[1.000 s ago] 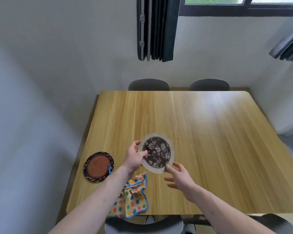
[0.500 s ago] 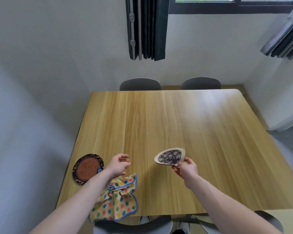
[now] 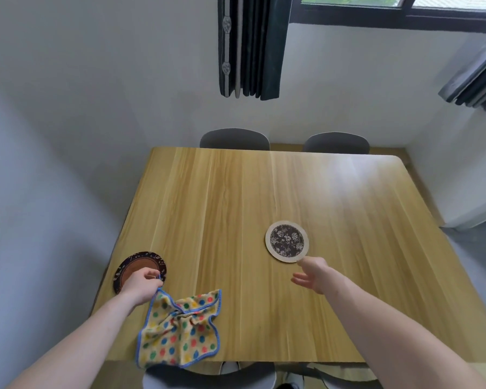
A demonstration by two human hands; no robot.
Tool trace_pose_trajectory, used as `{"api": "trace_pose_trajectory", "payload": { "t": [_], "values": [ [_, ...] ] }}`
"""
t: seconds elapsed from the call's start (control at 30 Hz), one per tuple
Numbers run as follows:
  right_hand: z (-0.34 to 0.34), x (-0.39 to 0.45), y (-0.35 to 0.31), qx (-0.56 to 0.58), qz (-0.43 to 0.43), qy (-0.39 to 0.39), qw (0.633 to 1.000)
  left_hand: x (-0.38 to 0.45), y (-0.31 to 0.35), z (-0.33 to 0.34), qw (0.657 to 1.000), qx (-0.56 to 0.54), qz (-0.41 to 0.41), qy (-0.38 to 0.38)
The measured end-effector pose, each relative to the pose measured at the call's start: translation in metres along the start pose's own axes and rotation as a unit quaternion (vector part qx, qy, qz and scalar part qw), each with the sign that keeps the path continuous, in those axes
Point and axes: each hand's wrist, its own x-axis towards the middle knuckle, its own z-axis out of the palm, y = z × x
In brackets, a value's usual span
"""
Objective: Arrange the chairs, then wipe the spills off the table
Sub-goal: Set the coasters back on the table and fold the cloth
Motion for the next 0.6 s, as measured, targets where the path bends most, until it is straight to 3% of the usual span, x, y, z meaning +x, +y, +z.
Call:
{"api": "trace_pose_trajectory", "payload": {
  "t": [0.17, 0.33, 0.6],
  "values": [
    [0.015, -0.002, 0.049, -0.129, -0.007, -0.022, 0.991, 0.004, -0.025, -0.005, 0.998, 0.049, -0.036, 0.012],
    [0.032, -0.011, 0.073, -0.339, -0.110, -0.075, 0.932, 0.014, -0.044, -0.019, 0.993, 0.059, -0.090, 0.042],
    [0.065, -0.032, 0.078, -0.394, -0.168, -0.101, 0.898, 0.046, -0.066, -0.019, 0.989, 0.025, -0.140, -0.042]
  ]
}}
